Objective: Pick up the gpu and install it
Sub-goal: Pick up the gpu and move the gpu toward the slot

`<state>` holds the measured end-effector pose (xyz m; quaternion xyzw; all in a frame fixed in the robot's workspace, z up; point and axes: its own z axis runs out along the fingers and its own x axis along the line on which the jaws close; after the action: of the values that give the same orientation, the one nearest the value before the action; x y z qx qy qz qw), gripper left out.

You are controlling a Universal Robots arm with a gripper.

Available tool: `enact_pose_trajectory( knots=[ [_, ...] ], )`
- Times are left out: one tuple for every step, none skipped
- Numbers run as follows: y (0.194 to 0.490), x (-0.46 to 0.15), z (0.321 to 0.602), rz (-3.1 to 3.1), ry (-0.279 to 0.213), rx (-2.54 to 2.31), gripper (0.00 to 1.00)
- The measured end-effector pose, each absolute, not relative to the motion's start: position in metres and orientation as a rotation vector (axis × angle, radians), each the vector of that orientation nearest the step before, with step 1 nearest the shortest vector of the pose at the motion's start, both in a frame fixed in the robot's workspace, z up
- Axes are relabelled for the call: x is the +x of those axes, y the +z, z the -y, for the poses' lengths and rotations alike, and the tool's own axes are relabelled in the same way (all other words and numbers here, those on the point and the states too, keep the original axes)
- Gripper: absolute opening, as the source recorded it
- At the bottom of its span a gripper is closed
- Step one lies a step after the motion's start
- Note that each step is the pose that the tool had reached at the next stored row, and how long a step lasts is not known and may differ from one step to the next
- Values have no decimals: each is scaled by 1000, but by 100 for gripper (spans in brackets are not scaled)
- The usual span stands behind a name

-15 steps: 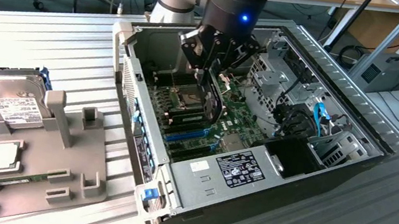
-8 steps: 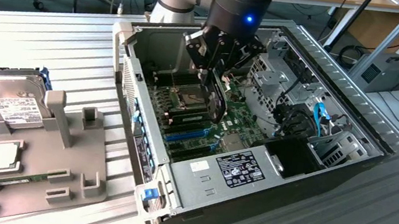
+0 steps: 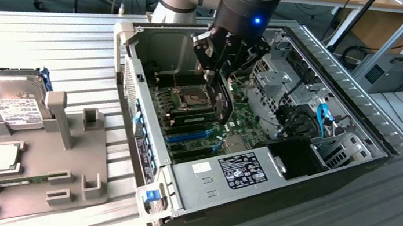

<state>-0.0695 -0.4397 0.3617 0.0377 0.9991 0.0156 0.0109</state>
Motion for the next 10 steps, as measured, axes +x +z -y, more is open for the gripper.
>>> enact_pose_trajectory(
  knots=[
    [362, -69, 440, -3117, 49, 118, 26],
    [361, -68, 440, -3117, 49, 118, 26],
    [361, -67, 440, -3117, 49, 117, 26],
    [361, -66, 440, -3117, 49, 118, 26],
    [361, -66, 440, -3117, 49, 118, 26],
    [361, -65, 440, -3117, 49, 117, 26],
    [360, -64, 440, -3117, 49, 118, 26],
    [360, -62, 440, -3117, 49, 118, 26],
    [360, -61, 439, -3117, 49, 118, 26],
    [360, -60, 439, -3117, 49, 118, 26]
  ],
)
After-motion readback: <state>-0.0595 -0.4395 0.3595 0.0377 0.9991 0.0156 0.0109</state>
